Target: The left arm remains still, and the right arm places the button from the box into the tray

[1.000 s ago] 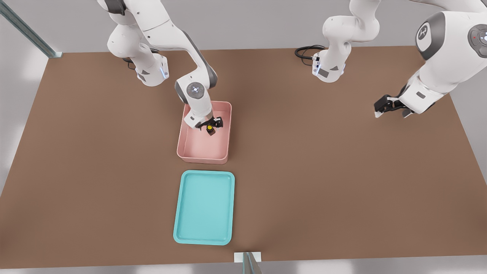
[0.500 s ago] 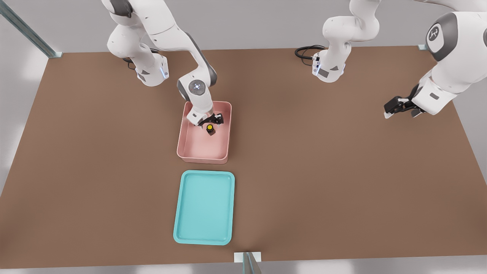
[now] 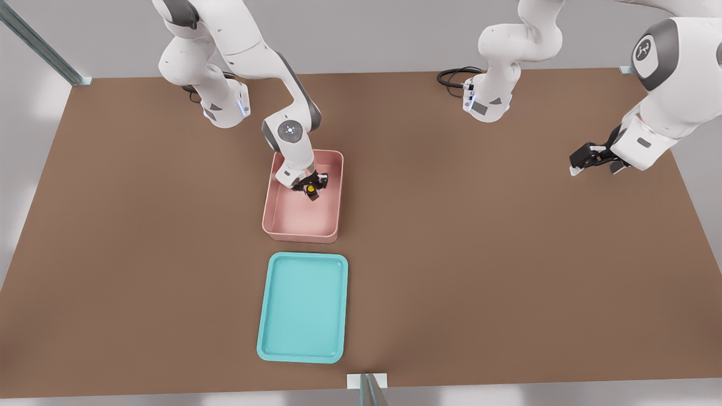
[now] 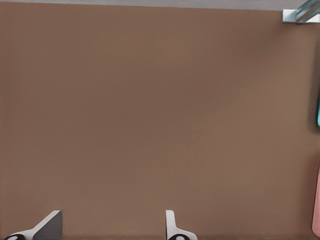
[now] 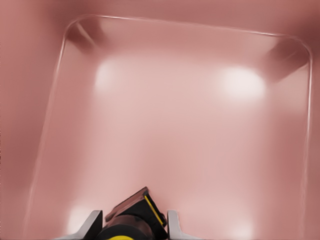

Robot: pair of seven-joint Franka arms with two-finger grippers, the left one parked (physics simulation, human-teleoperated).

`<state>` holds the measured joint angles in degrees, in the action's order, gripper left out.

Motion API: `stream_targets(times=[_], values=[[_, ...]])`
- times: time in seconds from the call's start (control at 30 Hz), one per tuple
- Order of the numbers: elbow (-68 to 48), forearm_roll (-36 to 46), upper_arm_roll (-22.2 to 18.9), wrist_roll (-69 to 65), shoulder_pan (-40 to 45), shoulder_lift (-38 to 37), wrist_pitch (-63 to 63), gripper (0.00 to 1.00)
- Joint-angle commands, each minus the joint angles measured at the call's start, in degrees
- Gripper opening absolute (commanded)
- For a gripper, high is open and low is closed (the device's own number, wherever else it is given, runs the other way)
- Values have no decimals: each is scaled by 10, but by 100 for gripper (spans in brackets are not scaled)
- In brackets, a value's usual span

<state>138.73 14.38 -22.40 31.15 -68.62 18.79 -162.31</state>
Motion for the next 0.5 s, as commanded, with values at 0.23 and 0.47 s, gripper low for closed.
stream_targets(times=[0.23,0.47], values=[[-63,1,-5,-25,9,-17,92,49],[-219,0,-21,-116,93,-2,195,49]])
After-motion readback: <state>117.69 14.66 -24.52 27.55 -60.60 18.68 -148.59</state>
